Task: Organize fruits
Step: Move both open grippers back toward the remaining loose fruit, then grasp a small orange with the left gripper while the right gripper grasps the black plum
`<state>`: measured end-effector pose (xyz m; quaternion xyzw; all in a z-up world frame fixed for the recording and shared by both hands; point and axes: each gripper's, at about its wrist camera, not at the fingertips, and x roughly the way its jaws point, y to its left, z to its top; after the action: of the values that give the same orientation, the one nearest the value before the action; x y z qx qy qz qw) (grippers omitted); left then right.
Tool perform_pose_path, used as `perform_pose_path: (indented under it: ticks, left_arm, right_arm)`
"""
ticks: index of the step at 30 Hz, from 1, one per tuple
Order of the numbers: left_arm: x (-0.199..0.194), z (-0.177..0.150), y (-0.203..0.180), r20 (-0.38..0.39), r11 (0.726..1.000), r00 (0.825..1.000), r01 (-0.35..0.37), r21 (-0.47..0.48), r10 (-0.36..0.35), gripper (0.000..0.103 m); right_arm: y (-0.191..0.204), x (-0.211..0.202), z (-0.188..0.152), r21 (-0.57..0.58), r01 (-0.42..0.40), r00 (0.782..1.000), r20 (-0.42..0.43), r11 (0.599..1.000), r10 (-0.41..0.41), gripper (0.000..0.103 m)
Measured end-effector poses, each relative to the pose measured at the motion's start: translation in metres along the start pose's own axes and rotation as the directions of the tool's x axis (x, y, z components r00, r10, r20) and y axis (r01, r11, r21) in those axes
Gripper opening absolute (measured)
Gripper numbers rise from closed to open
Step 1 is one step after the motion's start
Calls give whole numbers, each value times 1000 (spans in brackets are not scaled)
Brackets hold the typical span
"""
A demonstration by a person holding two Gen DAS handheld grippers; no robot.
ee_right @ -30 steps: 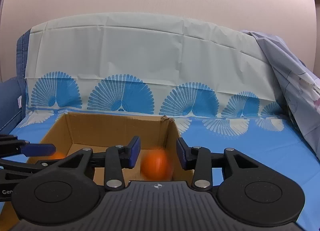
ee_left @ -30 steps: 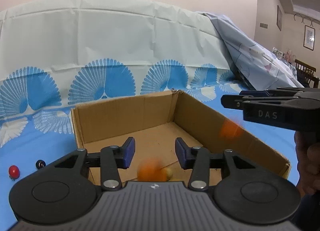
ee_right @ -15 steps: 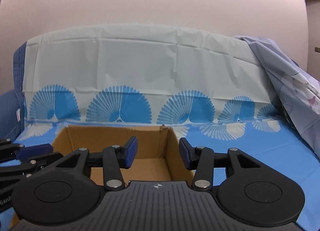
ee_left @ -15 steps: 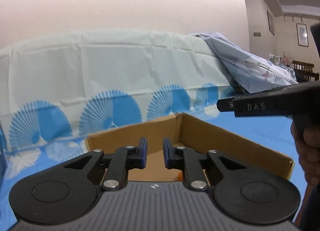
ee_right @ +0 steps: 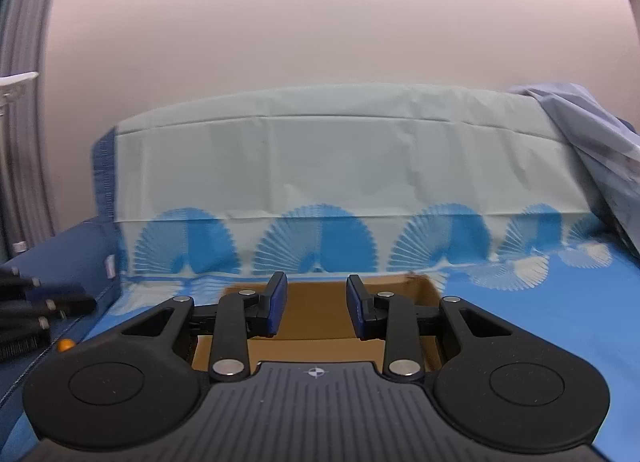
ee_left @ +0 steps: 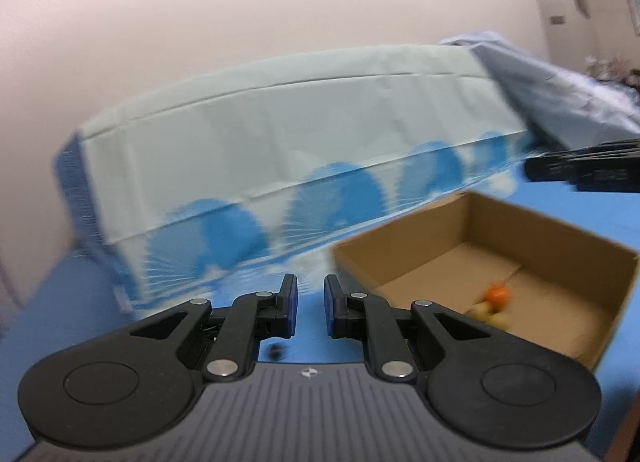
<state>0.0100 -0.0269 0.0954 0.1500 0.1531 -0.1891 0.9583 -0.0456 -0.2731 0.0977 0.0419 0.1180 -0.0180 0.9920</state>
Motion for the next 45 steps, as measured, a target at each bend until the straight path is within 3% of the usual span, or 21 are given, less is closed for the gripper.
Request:
perform_pose_path:
  ticks: [5,7,10,17,20,24,27,29,33,37,40,45]
  left_arm:
    - [-7,-20,38,-83,984,989,-132,-120,123,16]
    - [-18,-21,50,-52,963,984,-178,-204,171,16]
    - [-25,-22,64,-71,931,971,-239,-276,228,16]
    - [-21,-27,91,-124,898,954,-299,-323,273,17]
    - [-14,-45,103,-173,873,939,-340,-349,297,17]
    - [2,-78,119,-253,811,915,-398,-428,315,17]
    - [22,-93,120,-322,806,880,-457,-377,349,18]
    - [31,-97,118,-341,805,861,-487,-339,377,30]
    - [51,-106,120,-372,801,830,-528,-282,416,35]
    - [71,-117,129,-407,798,824,-527,-293,394,35]
    - [85,-122,132,-436,791,821,-523,-317,369,35]
    - [109,-131,131,-491,766,794,-550,-333,357,34]
  right_arm:
    - [11,2,0,29,-42,999,-9,999,42,34]
    - [15,6,0,47,-54,998,-18,997,54,34]
    - [22,8,-2,50,-69,997,-26,996,71,34]
    - [58,14,-9,0,-172,984,-53,985,172,34]
    - [79,15,-14,-43,-226,973,-62,973,223,34]
    - [113,21,-26,-87,-305,949,-106,948,296,34]
    - [130,27,-33,-92,-337,936,-136,937,324,34]
    - [152,41,-43,-62,-356,924,-174,933,341,34]
    - [174,69,-60,17,-276,938,-215,961,273,34]
    - [187,92,-75,23,-189,954,-231,982,189,34]
    - [201,125,-93,-27,-60,974,-222,998,52,38]
    - [212,164,-114,-50,12,976,-215,999,-22,40]
